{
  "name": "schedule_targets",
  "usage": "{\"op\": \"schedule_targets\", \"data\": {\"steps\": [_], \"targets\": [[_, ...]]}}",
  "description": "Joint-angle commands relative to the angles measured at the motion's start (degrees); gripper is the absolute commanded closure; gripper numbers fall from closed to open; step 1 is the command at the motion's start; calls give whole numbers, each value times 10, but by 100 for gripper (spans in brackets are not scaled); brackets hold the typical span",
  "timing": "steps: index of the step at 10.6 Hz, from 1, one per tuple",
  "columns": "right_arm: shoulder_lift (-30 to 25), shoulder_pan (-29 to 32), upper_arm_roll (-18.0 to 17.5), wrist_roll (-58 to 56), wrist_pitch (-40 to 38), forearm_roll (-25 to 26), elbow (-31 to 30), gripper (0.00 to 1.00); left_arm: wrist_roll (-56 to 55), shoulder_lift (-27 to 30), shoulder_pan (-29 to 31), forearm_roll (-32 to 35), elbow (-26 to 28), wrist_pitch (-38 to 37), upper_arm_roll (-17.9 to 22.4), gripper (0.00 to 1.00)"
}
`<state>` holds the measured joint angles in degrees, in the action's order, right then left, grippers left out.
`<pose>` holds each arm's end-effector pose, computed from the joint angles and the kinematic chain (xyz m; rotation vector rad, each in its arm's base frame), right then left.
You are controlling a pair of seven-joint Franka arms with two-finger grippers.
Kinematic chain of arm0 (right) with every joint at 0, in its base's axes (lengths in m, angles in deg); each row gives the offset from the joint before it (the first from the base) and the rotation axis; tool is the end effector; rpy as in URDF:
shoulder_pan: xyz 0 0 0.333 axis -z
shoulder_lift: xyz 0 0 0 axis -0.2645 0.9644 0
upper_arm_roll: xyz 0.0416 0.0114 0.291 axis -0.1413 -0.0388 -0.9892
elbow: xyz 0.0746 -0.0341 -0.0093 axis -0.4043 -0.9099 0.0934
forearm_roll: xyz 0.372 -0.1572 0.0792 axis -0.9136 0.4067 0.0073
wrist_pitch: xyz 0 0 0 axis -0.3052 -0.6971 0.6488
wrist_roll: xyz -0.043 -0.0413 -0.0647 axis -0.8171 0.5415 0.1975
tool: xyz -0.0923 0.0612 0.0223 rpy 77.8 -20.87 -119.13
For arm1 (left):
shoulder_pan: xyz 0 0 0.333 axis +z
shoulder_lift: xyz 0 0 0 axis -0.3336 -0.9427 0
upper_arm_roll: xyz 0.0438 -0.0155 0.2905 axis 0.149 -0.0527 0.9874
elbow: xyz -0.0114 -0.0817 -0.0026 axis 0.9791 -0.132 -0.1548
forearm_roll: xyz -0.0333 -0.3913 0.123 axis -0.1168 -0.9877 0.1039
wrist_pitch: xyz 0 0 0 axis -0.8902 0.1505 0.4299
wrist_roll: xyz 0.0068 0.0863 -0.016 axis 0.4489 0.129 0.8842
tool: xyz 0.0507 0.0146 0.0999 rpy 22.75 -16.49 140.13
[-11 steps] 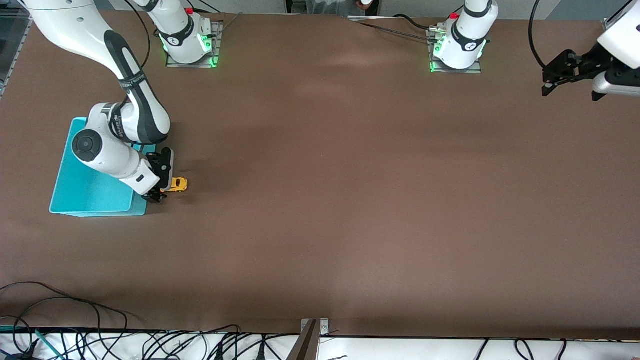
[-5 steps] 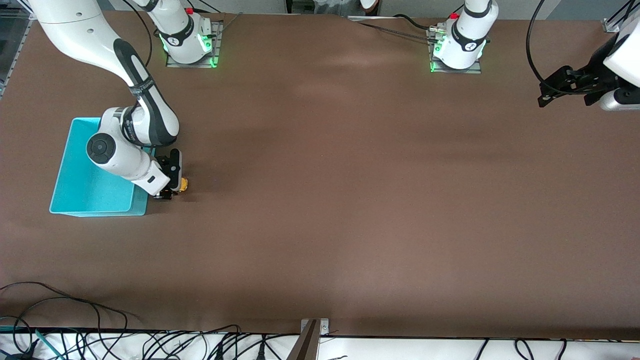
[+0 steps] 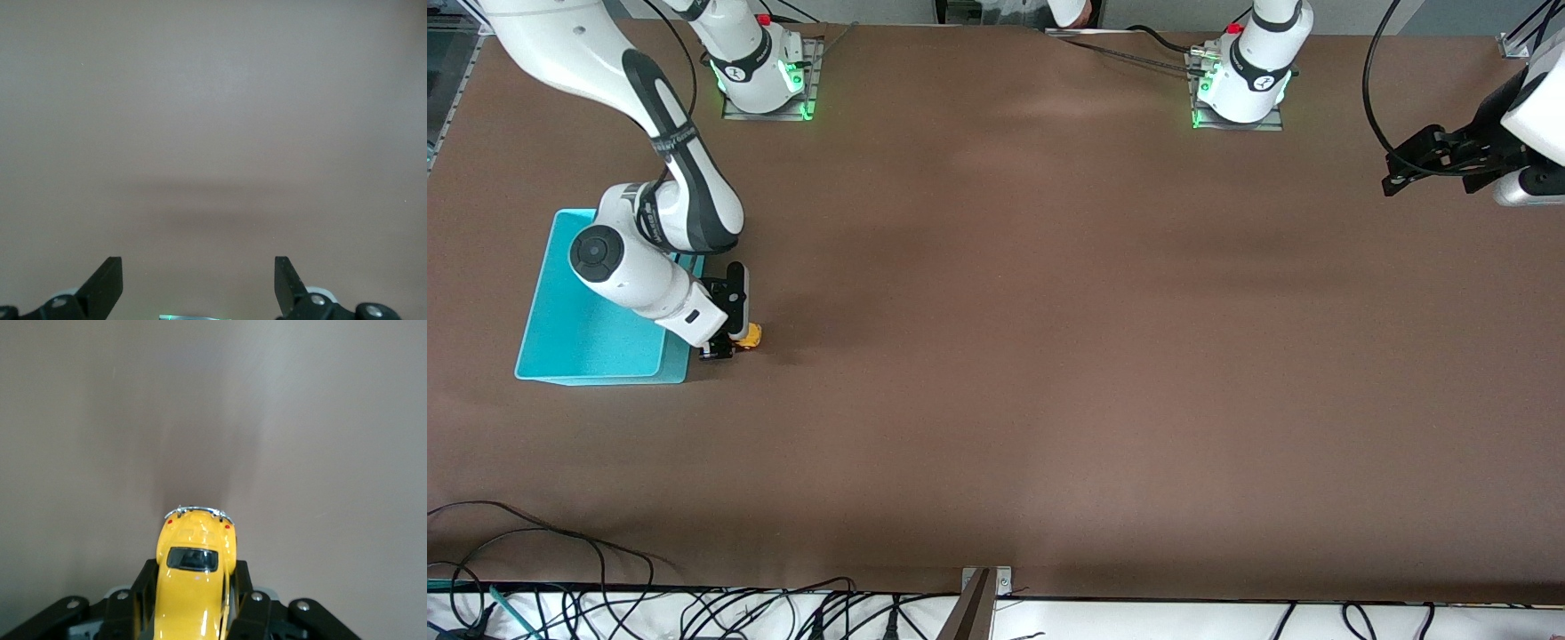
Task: Wind up and store yellow beetle car
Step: 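Lift the car with the right gripper and carry it over the box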
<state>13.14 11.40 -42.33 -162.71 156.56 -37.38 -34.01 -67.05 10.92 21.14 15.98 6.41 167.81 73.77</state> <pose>0.5985 0.0700 0.2147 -2.0699 -2.3610 -0.0974 0.5503 -0.0302 0.6167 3.1346 0.1000 -0.1059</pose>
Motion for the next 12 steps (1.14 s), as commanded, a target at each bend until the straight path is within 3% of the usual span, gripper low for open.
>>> {"op": "schedule_targets", "data": {"steps": [1,3,5,7,9,12], "targets": [[-37,4,-7,56,-125,-8,68,100,-9,-10,5,-9,-20,-15,-4,0],[-41,5,33,74,-210,-2,126,100,-9,-10,8,-9,-21,-14,-4,0],[-58,6,93,83,-230,6,118,100,-9,-10,7,-9,-21,-15,-4,0],[-58,6,130,72,-224,6,92,100,-10,-10,5,-8,-22,-15,-4,0],[-72,6,144,66,-216,6,56,100,-10,-10,3,-8,-22,-15,-7,0],[-86,7,185,65,-137,3,-20,100,-13,-10,-12,-3,-23,-16,-11,0]]}}
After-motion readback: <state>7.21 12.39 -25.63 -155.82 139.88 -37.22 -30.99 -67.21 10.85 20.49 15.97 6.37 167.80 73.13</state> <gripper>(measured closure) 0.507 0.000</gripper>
